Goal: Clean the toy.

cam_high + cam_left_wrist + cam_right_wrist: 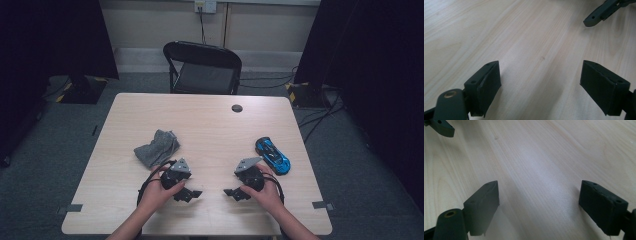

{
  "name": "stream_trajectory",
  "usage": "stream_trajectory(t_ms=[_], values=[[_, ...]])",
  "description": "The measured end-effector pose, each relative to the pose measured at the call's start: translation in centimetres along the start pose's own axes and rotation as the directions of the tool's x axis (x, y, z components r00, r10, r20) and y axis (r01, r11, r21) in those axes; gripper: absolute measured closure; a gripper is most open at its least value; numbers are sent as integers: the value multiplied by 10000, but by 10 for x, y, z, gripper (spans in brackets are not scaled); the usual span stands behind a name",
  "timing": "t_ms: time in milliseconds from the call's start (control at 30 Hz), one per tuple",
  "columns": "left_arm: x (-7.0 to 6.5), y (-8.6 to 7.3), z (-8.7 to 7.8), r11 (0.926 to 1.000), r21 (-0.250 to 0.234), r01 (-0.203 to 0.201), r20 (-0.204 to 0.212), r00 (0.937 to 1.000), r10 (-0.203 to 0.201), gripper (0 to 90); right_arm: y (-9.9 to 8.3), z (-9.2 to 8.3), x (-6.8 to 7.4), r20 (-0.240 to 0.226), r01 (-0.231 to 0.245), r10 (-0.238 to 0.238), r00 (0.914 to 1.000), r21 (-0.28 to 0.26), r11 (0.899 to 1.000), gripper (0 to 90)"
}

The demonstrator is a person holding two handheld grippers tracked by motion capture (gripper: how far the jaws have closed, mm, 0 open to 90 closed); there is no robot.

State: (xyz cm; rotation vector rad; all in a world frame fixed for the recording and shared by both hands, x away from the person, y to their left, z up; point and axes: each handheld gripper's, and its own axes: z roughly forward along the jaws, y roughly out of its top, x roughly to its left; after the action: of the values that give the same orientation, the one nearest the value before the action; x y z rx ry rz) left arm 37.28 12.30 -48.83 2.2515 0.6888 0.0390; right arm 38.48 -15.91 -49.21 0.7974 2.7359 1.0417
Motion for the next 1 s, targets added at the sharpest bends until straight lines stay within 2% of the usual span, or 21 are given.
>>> stream_trajectory(t_ms=[133,267,567,733,1000], values=[[-2,-1,1,9998,-21,-183,-34,9998,183,164,-1,0,1,-111,-62,61,9999,-107,9999,162],[-4,-3,2,9998,17,-200,23,9998,200,164,-3,-1,2,-103,-30,29,9999,-157,9999,162],[-11,-6,5,9990,137,-421,198,9989,418,163,-6,-3,9,-131,217,-219,9997,-183,9996,160],[-12,-8,5,9993,5,-371,260,9990,371,161,-7,-3,12,-134,339,-341,9993,-100,9994,158],[-18,-8,5,9974,100,-713,200,9973,711,161,-8,-2,18,-85,554,-556,9984,-126,9984,151]])
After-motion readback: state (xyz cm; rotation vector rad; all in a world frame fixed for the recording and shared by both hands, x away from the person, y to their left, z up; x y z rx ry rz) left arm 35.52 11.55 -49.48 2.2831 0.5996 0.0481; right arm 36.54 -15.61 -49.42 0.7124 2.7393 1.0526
